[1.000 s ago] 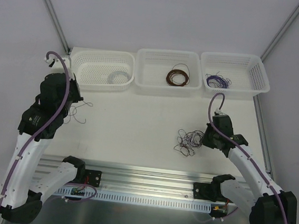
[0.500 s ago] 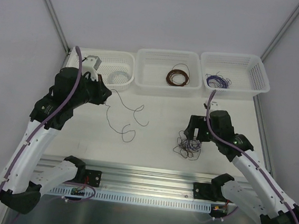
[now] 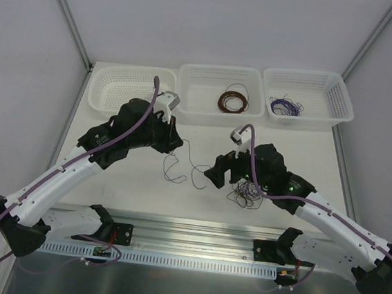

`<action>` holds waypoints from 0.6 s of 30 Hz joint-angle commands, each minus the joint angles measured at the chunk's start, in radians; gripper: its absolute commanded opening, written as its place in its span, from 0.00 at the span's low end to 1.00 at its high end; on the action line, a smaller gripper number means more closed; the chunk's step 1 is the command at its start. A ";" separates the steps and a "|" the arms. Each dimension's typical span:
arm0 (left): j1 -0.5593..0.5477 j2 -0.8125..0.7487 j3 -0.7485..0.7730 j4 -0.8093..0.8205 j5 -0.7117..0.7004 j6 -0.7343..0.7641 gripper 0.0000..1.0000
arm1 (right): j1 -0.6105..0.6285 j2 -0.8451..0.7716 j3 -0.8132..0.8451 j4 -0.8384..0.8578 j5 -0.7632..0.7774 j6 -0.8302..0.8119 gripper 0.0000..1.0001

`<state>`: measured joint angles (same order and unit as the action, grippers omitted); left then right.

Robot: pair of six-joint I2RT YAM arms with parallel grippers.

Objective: Untangle the cables

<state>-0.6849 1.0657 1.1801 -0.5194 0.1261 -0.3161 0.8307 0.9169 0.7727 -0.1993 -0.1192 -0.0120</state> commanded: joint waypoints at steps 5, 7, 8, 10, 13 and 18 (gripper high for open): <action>-0.088 0.019 0.029 0.093 -0.028 -0.078 0.00 | 0.134 0.115 0.003 0.388 0.044 -0.043 0.97; -0.105 0.020 0.035 0.104 -0.040 -0.101 0.00 | 0.159 0.152 0.010 0.415 0.065 -0.048 0.97; -0.111 0.022 0.039 0.105 -0.045 -0.110 0.00 | 0.165 0.160 0.013 0.444 0.076 -0.049 0.97; -0.122 0.023 0.046 0.117 -0.051 -0.123 0.00 | 0.183 0.177 0.008 0.475 0.101 -0.049 0.97; -0.134 0.022 0.053 0.130 -0.069 -0.165 0.00 | 0.226 0.204 0.013 0.518 0.113 -0.048 0.97; -0.151 0.020 0.059 0.166 -0.079 -0.241 0.00 | 0.278 0.255 0.008 0.601 0.231 -0.048 0.99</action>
<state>-0.8204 1.0927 1.1965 -0.4221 0.0689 -0.4808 1.0809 1.1549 0.7662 0.2604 0.0269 -0.0460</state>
